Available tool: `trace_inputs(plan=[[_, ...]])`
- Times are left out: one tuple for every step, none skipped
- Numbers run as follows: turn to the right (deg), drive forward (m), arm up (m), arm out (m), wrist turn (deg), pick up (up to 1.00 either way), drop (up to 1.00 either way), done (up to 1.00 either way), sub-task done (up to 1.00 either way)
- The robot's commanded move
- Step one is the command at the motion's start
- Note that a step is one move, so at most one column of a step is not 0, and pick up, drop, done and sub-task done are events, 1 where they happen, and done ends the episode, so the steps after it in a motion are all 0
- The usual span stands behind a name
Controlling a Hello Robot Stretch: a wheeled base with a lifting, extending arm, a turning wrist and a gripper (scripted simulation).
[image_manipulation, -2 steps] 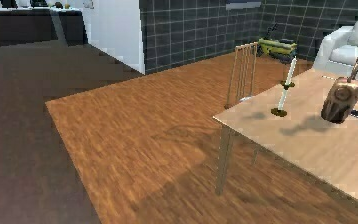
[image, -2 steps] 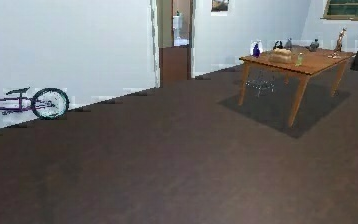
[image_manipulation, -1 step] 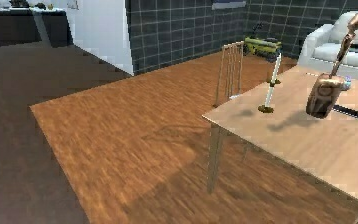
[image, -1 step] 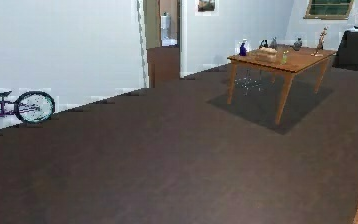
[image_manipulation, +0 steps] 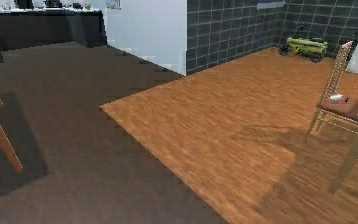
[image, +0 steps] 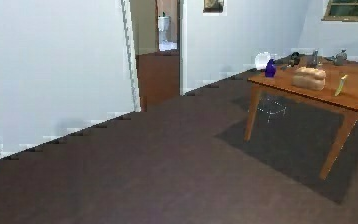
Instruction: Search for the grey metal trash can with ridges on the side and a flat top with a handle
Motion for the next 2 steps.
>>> trace_inputs(plan=[[0.0, 1.0, 0.0, 0.0, 0.0, 0.0, 0.0, 0.0, 0.0], [0.0, 1.0, 0.0, 0.0, 0.0, 0.0, 0.0, 0.0, 0.0]])
